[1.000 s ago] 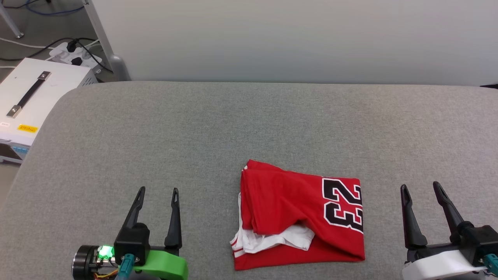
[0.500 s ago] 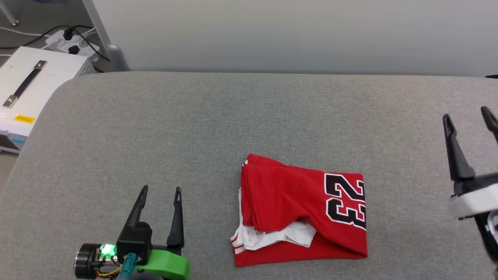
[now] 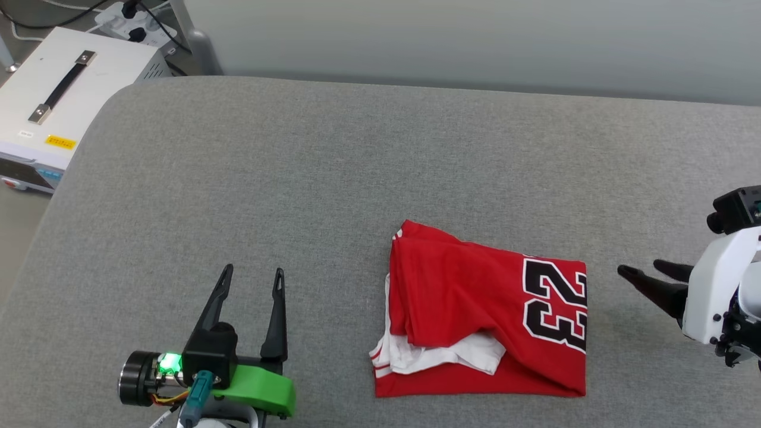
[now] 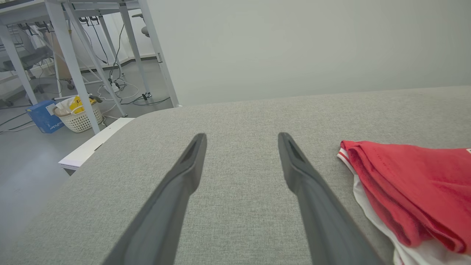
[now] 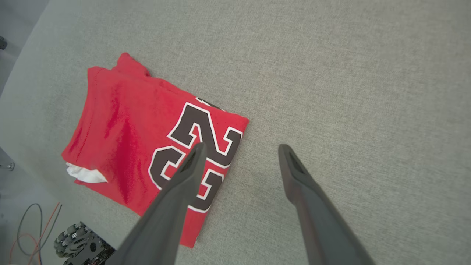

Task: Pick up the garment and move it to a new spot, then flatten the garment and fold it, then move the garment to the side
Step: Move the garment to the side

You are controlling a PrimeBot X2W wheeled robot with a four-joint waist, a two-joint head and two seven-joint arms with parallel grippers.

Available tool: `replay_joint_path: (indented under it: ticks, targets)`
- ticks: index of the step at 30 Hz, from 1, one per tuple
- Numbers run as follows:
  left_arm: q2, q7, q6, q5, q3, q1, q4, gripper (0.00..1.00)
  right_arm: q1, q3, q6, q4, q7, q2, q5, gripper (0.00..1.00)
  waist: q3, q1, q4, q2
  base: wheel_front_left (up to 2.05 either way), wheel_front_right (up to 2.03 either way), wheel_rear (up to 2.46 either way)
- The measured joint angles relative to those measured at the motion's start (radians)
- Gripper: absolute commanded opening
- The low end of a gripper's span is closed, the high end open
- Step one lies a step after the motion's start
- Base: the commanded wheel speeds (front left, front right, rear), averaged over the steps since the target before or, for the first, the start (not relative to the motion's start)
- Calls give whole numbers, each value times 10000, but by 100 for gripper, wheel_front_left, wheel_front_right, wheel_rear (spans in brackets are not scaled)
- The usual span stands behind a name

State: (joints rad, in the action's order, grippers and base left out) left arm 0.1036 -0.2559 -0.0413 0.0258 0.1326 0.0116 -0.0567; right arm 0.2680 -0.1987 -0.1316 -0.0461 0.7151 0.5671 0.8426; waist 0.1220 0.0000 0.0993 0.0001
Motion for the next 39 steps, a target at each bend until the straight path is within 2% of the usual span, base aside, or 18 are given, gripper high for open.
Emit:
replay_joint_path:
  ticks: [5, 9, 16, 23, 24, 25, 34, 39]
  targets:
    - [-40, 0, 67, 0, 176, -301, 2, 100, -37, -161, 0, -627, 782, -215, 771, 100, 327, 0, 246, 0, 0, 0, 0]
    - [-65, -2, 98, -2, 215, -518, 2, 100, -42, -441, 2, -1158, 807, -587, 888, 100, 626, 0, 468, 0, 0, 0, 0]
    - [-125, -2, 121, 0, 314, -780, -40, 100, 82, -809, 0, -1975, 247, -1030, 1122, 100, 1073, 0, 906, 0, 0, 0, 0]
    - [-163, 0, 123, 0, 347, -992, -61, 100, 418, -1438, 0, -2157, -378, -949, 1204, 100, 1361, 0, 1298, 0, 0, 0, 0]
    - [-165, 0, 121, 0, 343, -992, -75, 100, 450, -1515, -2, -2150, -548, -876, 1220, 44, 1382, 0, 1339, 0, 0, 0, 0]
    - [-167, -2, 121, 0, 337, -992, -92, 100, 473, -1593, -2, -2142, -706, -842, 1233, 0, 1394, 0, 1372, 0, 0, 0, 0]
    - [-173, -2, 105, 2, 253, -965, -132, 100, 662, -2466, 0, -1522, -1839, -146, 1409, 0, 1213, 0, 1139, 0, 0, 0, 0]
    - [-161, -2, 92, 2, 163, -932, -58, 100, 1141, -3014, 0, -729, -2270, 750, 974, 0, 1108, 0, 683, 0, 0, 0, 0]
